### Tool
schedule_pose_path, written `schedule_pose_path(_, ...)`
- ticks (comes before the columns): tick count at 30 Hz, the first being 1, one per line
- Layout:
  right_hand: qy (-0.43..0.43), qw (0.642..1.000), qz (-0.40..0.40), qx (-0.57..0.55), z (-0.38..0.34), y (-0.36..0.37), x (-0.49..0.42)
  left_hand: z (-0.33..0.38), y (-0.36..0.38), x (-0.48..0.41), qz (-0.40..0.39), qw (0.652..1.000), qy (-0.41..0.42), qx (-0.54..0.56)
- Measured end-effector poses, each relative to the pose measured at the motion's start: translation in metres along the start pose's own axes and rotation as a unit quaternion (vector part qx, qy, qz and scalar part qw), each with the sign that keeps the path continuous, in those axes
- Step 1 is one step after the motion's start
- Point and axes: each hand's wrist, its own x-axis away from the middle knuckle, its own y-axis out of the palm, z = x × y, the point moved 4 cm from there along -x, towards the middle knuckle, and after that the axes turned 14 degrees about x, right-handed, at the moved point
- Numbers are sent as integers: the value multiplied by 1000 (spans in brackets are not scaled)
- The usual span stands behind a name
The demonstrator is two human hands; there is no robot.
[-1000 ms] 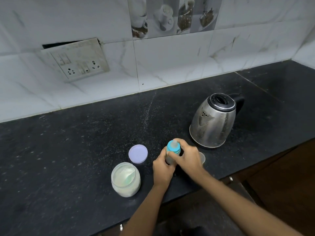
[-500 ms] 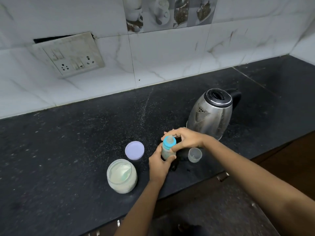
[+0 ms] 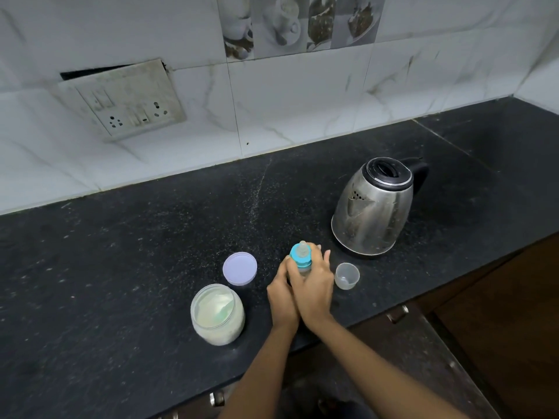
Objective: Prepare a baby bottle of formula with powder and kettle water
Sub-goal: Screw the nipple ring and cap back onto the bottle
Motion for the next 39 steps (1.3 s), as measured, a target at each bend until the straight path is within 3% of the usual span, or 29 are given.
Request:
schedule_pose_path(2, 0, 999, -30, -17, 0, 0, -1, -1, -1, -1, -10, 1000, -4, -11)
schedule_pose_path(5, -49, 994, -93, -40, 11, -21, -1, -8, -8, -7, -58, 991, -8, -118)
schedule_pose_path(8, -92, 996, -8, 14, 49, -59, 8, -15, -9, -10, -90, 987, -19, -130)
schedule_pose_path(10, -61, 996, 7, 63, 77, -69, 11, -13, -8, -10, -84, 988, -15, -125)
schedule_pose_path(14, -23, 995, -88, 47, 99, -57, -3, -13, -8, -10, -76, 989, -16, -126)
schedule_pose_path(20, -181, 980, -69, 46, 41, -88, -46, -11, -8, -10, -84, 987, -32, -131)
schedule_pose_path(22, -298, 937, -126, 134, 1, -105, -67, -12, -8, -10, -86, 986, -32, -136)
schedule_pose_path(26, -516, 739, -213, 378, -63, -98, -84, -15, -9, -10, -81, 988, -38, -126)
schedule_pose_path(29, -577, 616, -258, 470, -83, -76, -80, -14, -8, -10, -80, 989, -37, -121)
schedule_pose_path(33, -625, 494, -309, 519, -76, -44, -70, -19, -10, -12, -89, 987, -29, -129)
schedule_pose_path(35, -633, 474, -329, 517, -72, -36, -71, -21, -11, -13, -91, 987, -28, -132)
schedule_pose_path(37, -602, 500, -378, 495, -71, -37, -74, -22, -12, -13, -91, 988, -24, -126)
schedule_pose_path(39, -558, 547, -410, 470, -69, -36, -76, -20, -12, -12, -92, 989, -18, -115)
